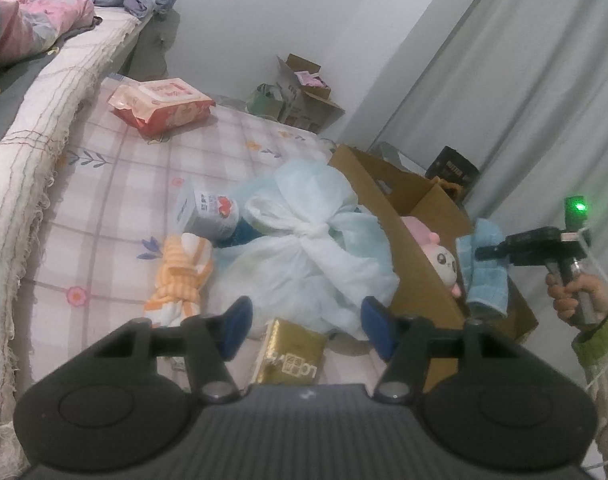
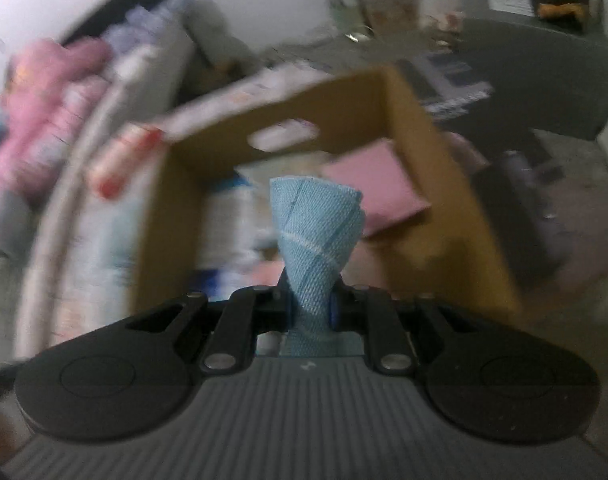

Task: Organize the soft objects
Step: 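Lift the blue towel with the right tool and carry it into the cardboard box, then release the towel in the box and withdraw the right tool, then grasp the orange-striped sock bundle with the right tool, then carry the sock bundle with the right tool into the cardboard box and release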

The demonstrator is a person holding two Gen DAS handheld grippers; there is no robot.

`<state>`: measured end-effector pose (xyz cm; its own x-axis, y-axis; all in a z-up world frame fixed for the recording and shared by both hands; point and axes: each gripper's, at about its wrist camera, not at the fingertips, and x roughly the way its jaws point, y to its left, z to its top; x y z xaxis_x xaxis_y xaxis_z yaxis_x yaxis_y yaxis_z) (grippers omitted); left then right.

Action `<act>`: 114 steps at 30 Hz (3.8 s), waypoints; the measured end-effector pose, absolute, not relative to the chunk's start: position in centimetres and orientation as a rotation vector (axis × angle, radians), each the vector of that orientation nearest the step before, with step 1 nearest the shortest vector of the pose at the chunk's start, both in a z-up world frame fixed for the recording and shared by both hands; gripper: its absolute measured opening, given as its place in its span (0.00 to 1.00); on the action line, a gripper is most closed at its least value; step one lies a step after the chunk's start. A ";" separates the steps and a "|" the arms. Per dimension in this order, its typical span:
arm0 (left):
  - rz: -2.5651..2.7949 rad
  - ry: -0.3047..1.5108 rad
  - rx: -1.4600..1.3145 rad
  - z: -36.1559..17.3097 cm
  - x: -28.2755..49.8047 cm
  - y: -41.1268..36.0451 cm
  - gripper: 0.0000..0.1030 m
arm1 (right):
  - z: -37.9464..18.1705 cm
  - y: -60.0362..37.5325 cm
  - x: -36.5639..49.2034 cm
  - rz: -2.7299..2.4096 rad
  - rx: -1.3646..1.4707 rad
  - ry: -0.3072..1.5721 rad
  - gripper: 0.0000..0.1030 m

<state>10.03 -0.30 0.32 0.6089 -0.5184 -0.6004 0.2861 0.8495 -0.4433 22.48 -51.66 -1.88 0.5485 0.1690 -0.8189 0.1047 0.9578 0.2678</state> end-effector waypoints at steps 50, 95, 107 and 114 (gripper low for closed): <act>-0.360 0.756 -0.097 -1.4 7.0 2.0 0.72 | 0.7 -25.4 16.8 0.595 0.513 0.946 0.55; -0.303 0.892 -0.091 -5.9 12.5 2.6 0.34 | -10.9 -12.6 23.5 0.534 0.564 1.207 0.40; -0.312 0.746 -0.073 0.6 8.9 1.9 0.34 | -5.1 -14.5 21.1 0.682 0.618 1.062 0.38; -0.449 0.644 -0.046 4.8 7.9 -2.6 0.37 | -0.2 -20.7 18.5 0.691 0.643 0.910 0.37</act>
<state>7.91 -2.57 4.77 0.7075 -0.4180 -0.5698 0.3900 0.9033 -0.1784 18.50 -20.73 -0.19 0.4351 0.7625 -0.4788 -0.2568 0.6148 0.7457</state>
